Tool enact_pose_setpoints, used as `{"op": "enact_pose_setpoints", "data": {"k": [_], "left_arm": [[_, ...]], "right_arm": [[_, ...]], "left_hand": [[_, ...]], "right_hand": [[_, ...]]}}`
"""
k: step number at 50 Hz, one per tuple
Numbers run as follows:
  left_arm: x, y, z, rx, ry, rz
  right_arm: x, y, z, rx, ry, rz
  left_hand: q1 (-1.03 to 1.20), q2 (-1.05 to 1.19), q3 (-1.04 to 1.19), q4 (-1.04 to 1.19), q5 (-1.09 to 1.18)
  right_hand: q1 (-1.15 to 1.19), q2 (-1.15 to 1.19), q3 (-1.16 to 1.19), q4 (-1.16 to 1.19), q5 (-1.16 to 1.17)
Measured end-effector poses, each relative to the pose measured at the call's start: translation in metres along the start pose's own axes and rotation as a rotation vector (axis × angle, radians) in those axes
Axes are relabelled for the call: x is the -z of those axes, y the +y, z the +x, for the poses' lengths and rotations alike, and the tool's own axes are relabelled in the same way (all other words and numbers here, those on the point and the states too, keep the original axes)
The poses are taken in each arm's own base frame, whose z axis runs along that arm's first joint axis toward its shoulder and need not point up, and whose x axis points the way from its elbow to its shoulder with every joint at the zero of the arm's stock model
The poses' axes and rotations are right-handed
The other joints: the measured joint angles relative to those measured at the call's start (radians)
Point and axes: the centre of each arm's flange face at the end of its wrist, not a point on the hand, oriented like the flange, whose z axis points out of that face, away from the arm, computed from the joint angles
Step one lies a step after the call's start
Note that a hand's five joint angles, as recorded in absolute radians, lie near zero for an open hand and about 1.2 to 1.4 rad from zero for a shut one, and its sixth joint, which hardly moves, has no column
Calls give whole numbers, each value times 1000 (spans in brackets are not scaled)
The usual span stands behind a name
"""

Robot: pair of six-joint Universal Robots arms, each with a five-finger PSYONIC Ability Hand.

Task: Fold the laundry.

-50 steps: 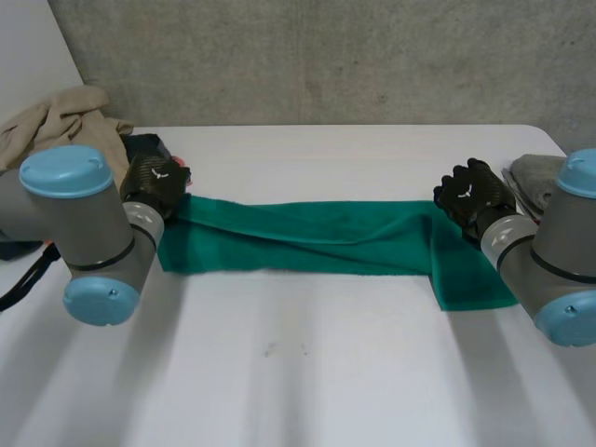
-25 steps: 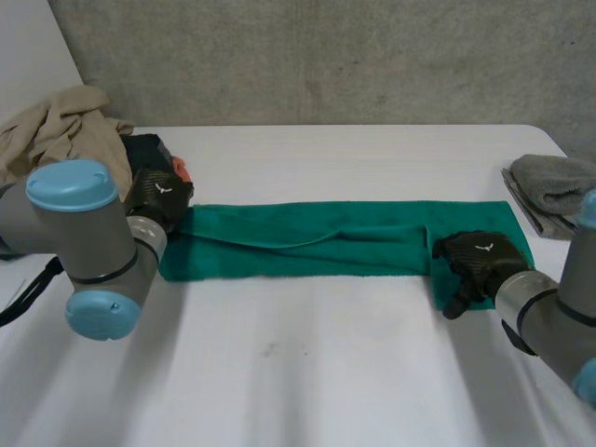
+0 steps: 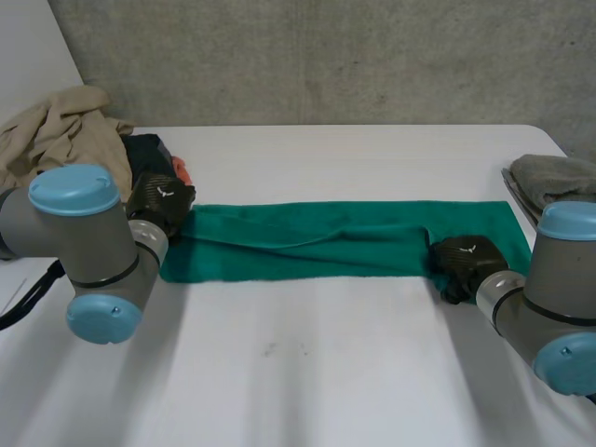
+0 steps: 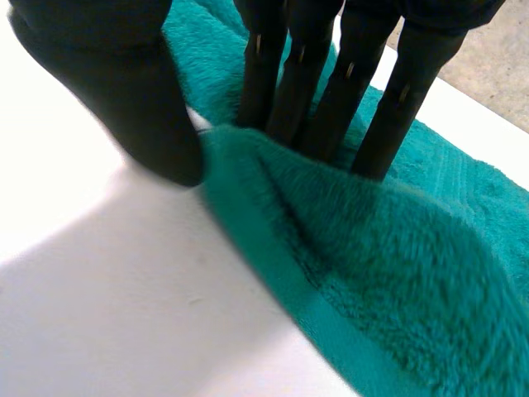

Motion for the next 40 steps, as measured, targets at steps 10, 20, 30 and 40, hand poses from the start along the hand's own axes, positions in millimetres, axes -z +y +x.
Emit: {"op": "enact_pose_setpoints", "data": {"k": [10,20,30,40], "left_arm": [[2,-3,-3,2,-6,3],[33,-33,-43,11,-79,48],[94,-59,-76,9,-97,64],[92,-16,-43,0,66,-99]], "right_arm": [[-7,-17,32,37,137,45],[33,-58,79,239,251,17],[93,-85,97,358,202,-121],[69,-55,81,267,25,-182]], "left_hand": [[0,0,0,0,0],[0,0,2,0,0],[0,1,2,0,0],[0,2,3,0,0]], "right_hand": [[26,65,119,125,115],[26,70,129,129,128],[26,94,131,129,137],[26,94,131,129,140]]}}
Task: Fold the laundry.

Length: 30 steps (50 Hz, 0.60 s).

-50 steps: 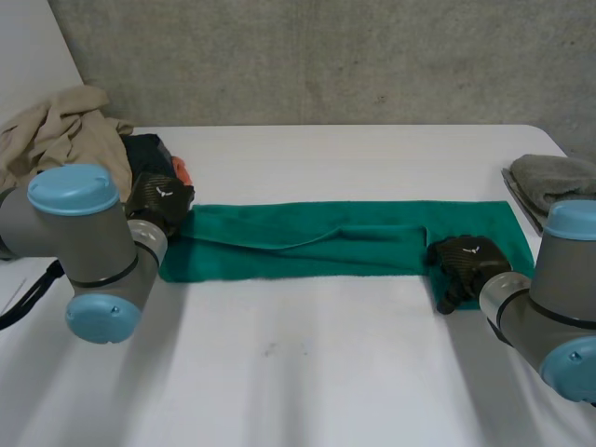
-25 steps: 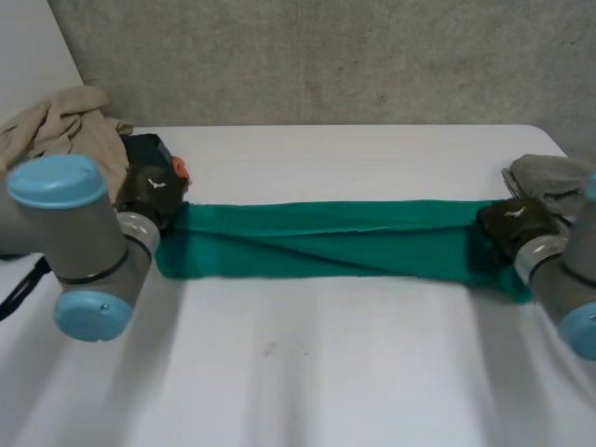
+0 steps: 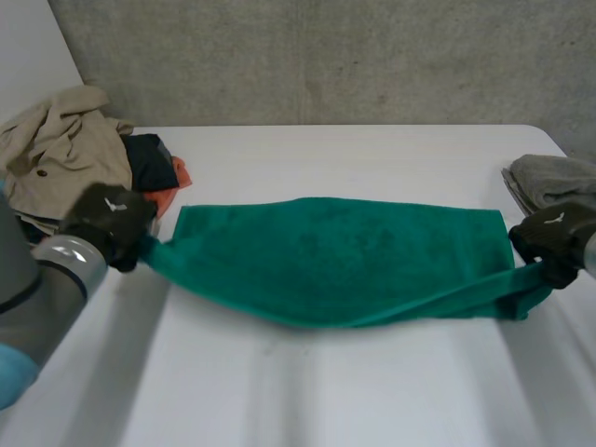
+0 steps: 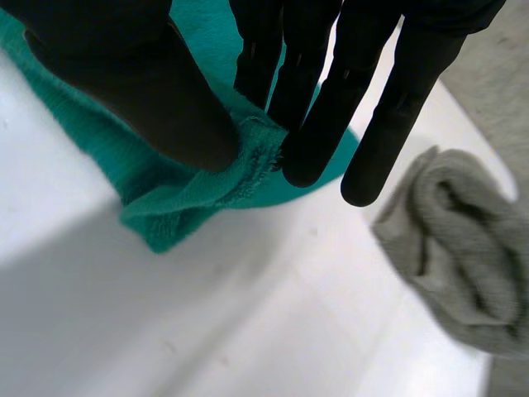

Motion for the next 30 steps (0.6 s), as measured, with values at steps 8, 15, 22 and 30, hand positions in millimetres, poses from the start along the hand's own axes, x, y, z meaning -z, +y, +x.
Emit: {"op": "enact_pose_setpoints", "data": {"k": [8,15,22,30], "left_arm": [[-34,24,19,4,55,-80],[-46,27,26,2,66,-81],[-46,27,26,1,67,-79],[-48,27,26,-5,66,-77]], "right_arm": [[-32,9,-4,-153,14,42],[-39,13,-6,-194,16,40],[-45,17,-8,-179,6,19],[-65,29,-16,-149,-48,-66]], "left_hand": [[0,0,0,0,0],[0,0,0,0,0],[0,0,0,0,0],[0,0,0,0,0]], "right_hand": [[0,-3,-7,-8,-4],[-103,-382,-404,-405,-412],[-264,-530,-577,-587,-599],[156,-114,-152,-156,-153]]}}
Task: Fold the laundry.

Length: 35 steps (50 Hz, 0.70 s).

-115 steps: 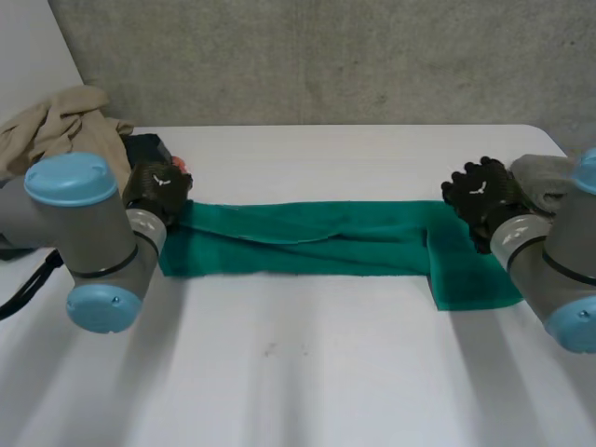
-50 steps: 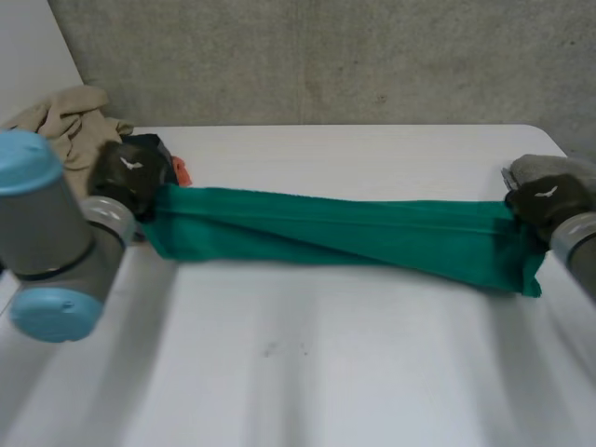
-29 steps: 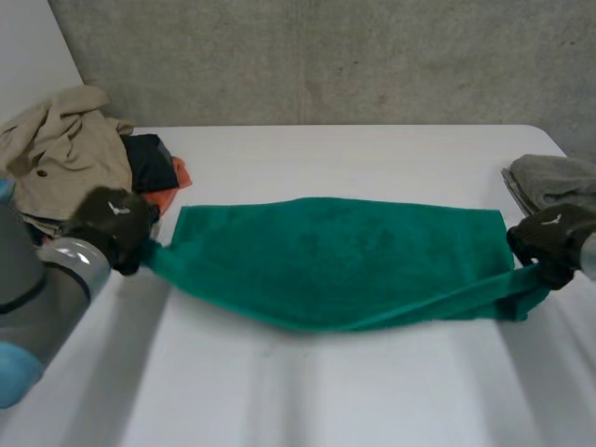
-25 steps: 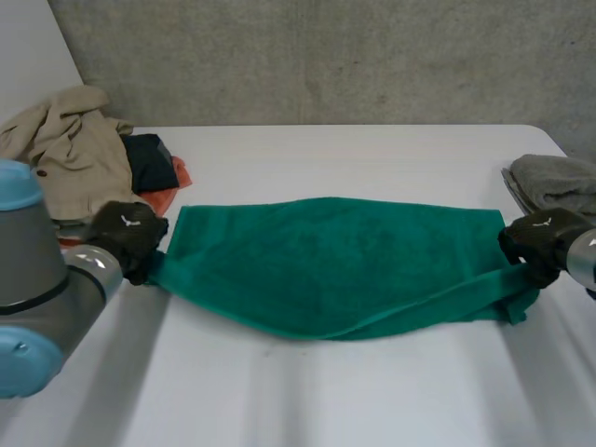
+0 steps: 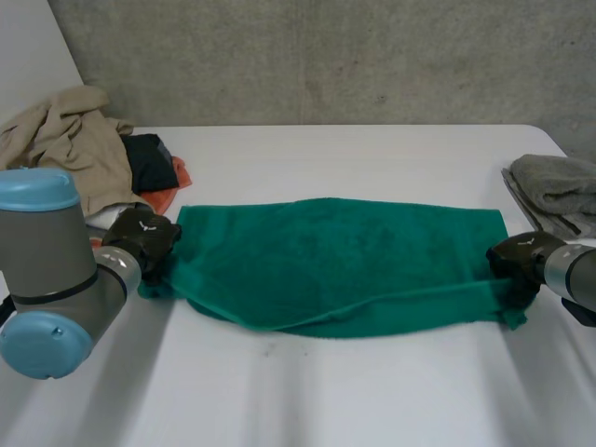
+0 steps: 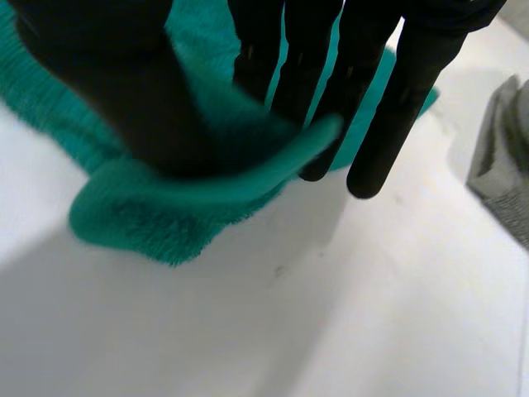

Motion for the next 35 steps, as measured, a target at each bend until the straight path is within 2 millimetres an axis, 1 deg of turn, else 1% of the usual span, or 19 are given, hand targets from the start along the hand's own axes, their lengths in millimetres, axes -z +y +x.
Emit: {"op": "enact_pose_setpoints", "data": {"k": [1,2,5,7,9,10,11,12,13,14,16,17,18,21,24,26,28,31,35], "left_arm": [[-1,0,0,-1,0,0],[-2,0,0,-3,0,0],[-9,-2,-1,-7,-5,8],[-15,-6,-3,-8,-14,22],[-26,-15,-8,-8,-35,54],[-33,-22,-13,-7,-54,81],[-40,-31,-18,-6,-77,115],[-46,-41,-25,-5,-102,152],[-54,-57,-35,-2,-144,209],[-57,-67,-42,1,-172,247],[-64,-98,-64,9,-263,366],[-64,-119,-79,16,-327,446],[-64,-129,-87,20,-358,484],[-52,-173,-122,43,-517,670],[-37,-200,-145,63,-627,799],[-32,-207,-151,70,-657,833],[-31,-207,-152,76,-669,844],[-37,-195,-145,75,-648,809],[-52,-166,-130,71,-596,724]], "right_arm": [[-1,0,0,2,-3,-7],[-3,-1,0,7,-5,-12],[-6,-9,2,23,2,0],[-7,-19,5,39,17,29],[-7,-36,11,63,48,84],[-6,-47,16,79,75,127],[-6,-56,19,90,97,160],[-5,-72,27,110,143,230],[-2,-89,35,129,198,311],[0,-100,40,140,234,364],[11,-135,55,172,352,535],[21,-154,64,187,423,637],[27,-164,68,195,465,695],[57,-203,85,218,629,926],[78,-222,93,229,721,1060],[83,-226,94,233,742,1092],[83,-226,93,235,744,1104],[76,-220,88,237,718,1082],[59,-206,77,240,659,1031]], "left_hand": [[0,0,0,0,0],[0,0,0,0,0],[0,0,0,0,0],[0,0,0,0,0],[0,0,0,0,0],[0,0,1,0,0],[0,0,1,0,0],[0,0,1,0,0],[0,0,1,0,0],[0,0,1,0,0],[0,0,1,0,0],[0,0,1,1,0],[0,0,1,1,0],[0,0,1,1,0],[0,0,1,1,0],[0,0,1,1,0],[0,0,1,1,0],[0,0,1,1,0],[0,0,1,1,0]], "right_hand": [[23,25,23,24,25],[72,115,114,117,106],[72,127,147,152,111],[72,127,150,154,111],[72,127,152,155,111],[72,127,152,155,111],[72,127,152,155,111],[72,127,153,156,111],[72,127,153,156,111],[72,127,153,156,111],[72,127,153,156,111],[72,127,153,156,111],[72,127,153,156,111],[72,127,153,156,111],[72,127,154,156,111],[72,127,154,156,111],[72,127,154,156,111],[72,127,154,157,111],[72,127,154,159,111]]}}
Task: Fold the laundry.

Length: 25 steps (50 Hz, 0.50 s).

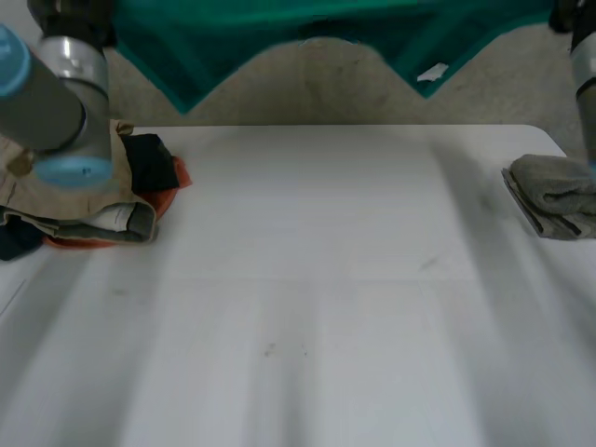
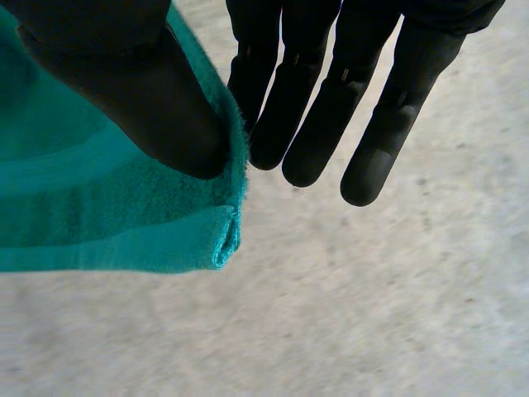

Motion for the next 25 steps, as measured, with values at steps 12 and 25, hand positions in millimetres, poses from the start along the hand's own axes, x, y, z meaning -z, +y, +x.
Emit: {"op": "enact_pose_setpoints", "data": {"k": [12,25], "left_arm": [[83,102,57,11,203,-296],[169,113,61,-66,432,-577]], "right_arm": [[75,86,-111,-84,-337,-308],[132,79,-104,-91,-567,-635]], "left_hand": [[0,1,0,0,0],[0,1,0,0,0]], "right_hand": [[0,0,0,0,3],[0,0,0,0,3]]}}
